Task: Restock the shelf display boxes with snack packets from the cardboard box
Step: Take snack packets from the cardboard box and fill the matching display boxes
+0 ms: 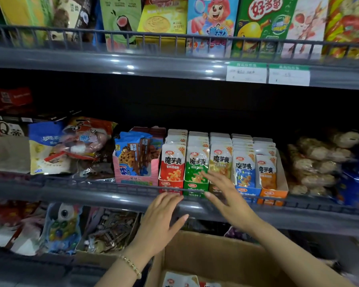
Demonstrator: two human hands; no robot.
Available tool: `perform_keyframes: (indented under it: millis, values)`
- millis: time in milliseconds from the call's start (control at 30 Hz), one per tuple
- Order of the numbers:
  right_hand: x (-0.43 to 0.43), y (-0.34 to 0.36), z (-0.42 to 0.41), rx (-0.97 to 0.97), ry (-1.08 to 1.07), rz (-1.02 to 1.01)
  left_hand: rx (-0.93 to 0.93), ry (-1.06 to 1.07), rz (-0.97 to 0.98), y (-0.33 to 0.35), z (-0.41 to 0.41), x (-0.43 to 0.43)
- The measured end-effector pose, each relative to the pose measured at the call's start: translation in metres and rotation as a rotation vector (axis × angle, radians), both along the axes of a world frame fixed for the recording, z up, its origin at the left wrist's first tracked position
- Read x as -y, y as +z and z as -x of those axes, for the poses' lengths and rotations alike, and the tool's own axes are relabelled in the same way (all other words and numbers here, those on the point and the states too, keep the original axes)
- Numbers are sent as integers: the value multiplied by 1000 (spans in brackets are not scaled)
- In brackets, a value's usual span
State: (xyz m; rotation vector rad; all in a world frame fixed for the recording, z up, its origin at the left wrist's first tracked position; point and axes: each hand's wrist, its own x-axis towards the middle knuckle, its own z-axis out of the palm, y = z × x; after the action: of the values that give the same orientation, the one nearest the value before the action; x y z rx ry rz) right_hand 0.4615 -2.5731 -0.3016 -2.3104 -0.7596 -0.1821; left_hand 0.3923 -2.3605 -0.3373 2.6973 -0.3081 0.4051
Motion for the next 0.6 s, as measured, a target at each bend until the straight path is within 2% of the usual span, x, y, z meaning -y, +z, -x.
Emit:
perform_keyframes:
  millis: [233,333,533,600]
  values:
    - [55,-69,66,-221,-63,-88,-194,-108,-46,-36,33,34]
    - [66,-100,85,-415,-120,-135,-336,-127,-86,-60,40,45]
    - [64,-171,93,-813,-192,19,-707,-138,-141,-116,37,64]
    - [58,-190,99,-829,-200,111,-843,-129,-171,-135,39,65]
